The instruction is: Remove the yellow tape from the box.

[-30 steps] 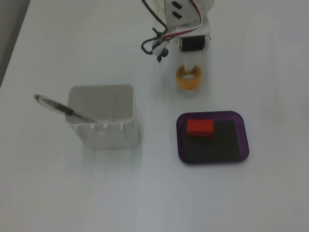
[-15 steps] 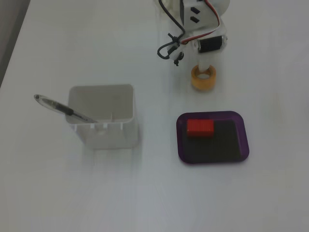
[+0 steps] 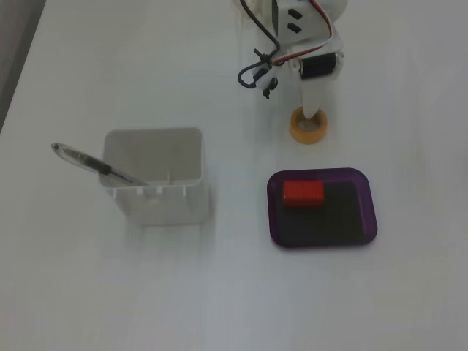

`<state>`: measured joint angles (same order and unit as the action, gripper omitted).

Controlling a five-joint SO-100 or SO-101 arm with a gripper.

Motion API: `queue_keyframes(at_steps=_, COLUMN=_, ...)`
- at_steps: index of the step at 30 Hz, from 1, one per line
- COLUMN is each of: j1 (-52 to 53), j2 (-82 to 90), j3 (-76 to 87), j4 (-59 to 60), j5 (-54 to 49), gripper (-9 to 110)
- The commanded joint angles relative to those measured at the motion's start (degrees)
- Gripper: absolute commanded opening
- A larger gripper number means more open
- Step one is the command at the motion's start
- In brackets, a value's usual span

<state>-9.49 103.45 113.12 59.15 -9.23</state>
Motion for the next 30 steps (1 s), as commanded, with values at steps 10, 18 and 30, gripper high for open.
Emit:
queue_keyframes(at_steps=10, j1=5.36, j2=19.95, j3=-11.78, j4=14.94, j5=-0.26, gripper=11)
queue_keyframes(at_steps=18, j1=5.19, j2=45.26, j3=7.03, j4=15.56, j5=0.35, gripper=11)
queue_keyframes(at_steps=30, j1=6.06, j2=86.31, j3=46.49, j4=9.05, j5=0.00, gripper=11)
